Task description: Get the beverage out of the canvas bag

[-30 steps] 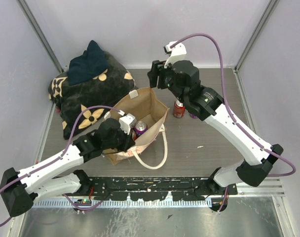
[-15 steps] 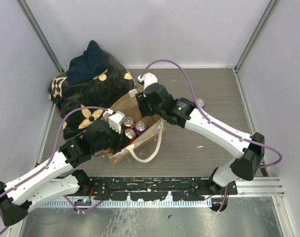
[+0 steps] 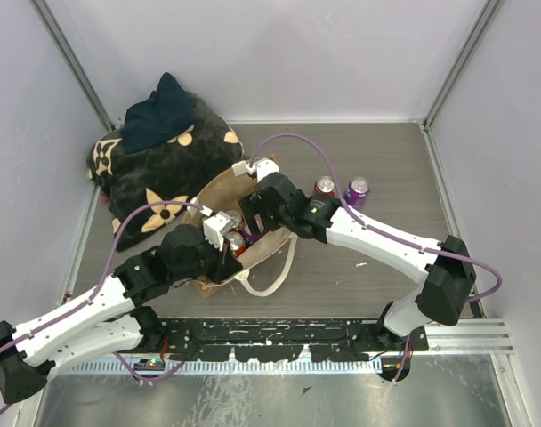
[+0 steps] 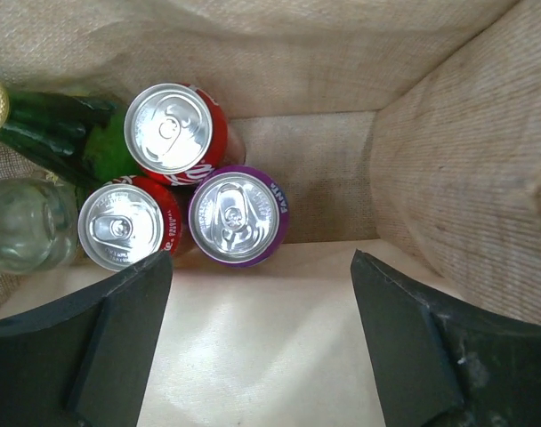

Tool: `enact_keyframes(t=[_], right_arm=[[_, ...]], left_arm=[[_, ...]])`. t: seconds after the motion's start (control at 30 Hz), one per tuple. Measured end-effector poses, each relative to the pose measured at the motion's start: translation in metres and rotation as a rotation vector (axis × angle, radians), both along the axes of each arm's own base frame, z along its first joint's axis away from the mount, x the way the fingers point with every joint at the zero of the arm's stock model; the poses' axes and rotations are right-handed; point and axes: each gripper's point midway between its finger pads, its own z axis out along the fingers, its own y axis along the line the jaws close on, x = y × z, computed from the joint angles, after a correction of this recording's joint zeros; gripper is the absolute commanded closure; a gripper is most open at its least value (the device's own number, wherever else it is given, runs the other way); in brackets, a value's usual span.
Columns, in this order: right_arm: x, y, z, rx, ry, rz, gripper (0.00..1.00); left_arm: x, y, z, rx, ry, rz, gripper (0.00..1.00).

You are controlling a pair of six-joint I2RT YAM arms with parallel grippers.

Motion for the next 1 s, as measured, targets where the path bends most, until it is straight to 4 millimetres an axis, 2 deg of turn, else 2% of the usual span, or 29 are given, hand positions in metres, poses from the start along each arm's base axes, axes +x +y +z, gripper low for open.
enact_keyframes(t=[0.2,0.53,0.63,0.8,1.0], right_arm=[[-0.006,0.003,-0.017,-0.013,0.011,0.030,0.11],[-0.006,0.013,-0.040,-0.029,0.048,0.063,0.10],[-0.007,0.016,-0.046,-0.033,0.060,0.078,0.09],[-0.006,0.021,-0.062,-0.063,0.082,0.094,0.01],[-0.001,0.020,-0.088,-0.135,0.101,0.094,0.01]], left_arm=[[-0.013,-0.008,-0.008,-0.001,0.009,-0.052,0.95],[-0.015,-0.016,-0.030,0.021,0.031,-0.067,0.96],[-0.014,-0.016,-0.033,0.017,0.035,-0.061,0.96],[-0.013,-0.016,-0.034,0.013,0.036,-0.047,0.95],[-0.013,-0.015,-0.035,0.011,0.038,-0.039,0.95]])
